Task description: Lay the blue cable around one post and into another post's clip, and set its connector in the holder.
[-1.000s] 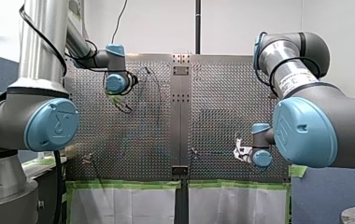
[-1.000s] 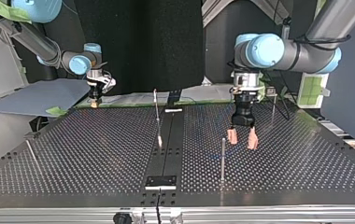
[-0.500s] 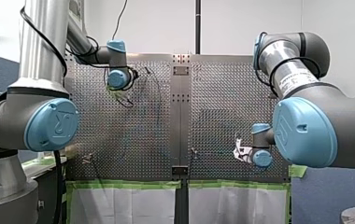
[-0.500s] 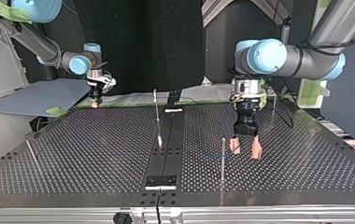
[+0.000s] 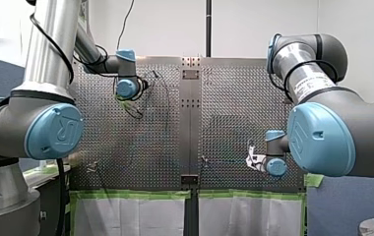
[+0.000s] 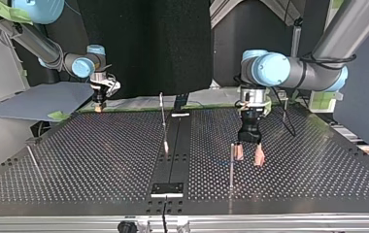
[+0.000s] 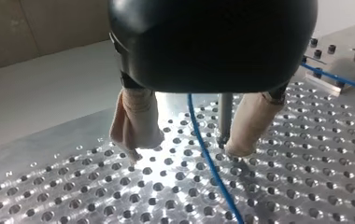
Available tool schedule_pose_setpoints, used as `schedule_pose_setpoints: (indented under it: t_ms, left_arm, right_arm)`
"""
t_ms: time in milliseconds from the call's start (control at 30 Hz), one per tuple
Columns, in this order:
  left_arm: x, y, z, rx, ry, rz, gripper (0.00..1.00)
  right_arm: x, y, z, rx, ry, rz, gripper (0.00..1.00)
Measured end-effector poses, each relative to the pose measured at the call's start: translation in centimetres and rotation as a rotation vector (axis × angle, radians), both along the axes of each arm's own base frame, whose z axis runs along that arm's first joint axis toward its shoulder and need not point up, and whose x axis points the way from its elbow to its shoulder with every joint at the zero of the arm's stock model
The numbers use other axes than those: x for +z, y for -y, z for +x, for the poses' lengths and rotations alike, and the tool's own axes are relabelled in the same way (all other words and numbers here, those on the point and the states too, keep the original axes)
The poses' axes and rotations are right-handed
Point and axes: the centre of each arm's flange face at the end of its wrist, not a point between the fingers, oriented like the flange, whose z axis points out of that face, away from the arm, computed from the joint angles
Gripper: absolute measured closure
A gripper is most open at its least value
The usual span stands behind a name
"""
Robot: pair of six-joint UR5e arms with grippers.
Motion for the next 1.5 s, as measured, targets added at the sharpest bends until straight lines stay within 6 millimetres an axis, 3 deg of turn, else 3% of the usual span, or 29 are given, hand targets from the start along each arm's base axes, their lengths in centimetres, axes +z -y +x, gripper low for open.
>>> schedule_pose_setpoints:
  t_ms: [267, 467, 867, 1300, 1500]
  left_arm:
    - [0.2, -0.4, 0.3, 0.008, 0.005, -0.003, 0.0]
    - [0.2, -0.9, 0.5, 0.016, 0.007, -0.004, 0.0]
    - [0.7, -1.3, 1.0, 0.019, 0.014, -0.004, 0.0]
    - [1.1, -1.6, 1.4, 0.001, 0.004, -0.003, 0.0]
    - [1.0, -1.2, 1.2, -0.006, -0.006, 0.009, 0.0]
  right_arm:
    - [0.2, 0.2, 0.0, -0.002, -0.002, -0.002, 1.0]
    - [1.9, 0.9, -0.2, -0.014, -0.021, -0.01, 1.0]
    - [8.8, 0.4, 1.6, -0.01, -0.007, -0.005, 1.0]
    - [16.9, -1.7, 4.5, 0.023, -0.003, -0.004, 1.0]
    - [20.5, -2.7, 4.8, 0.012, -0.013, -0.007, 1.0]
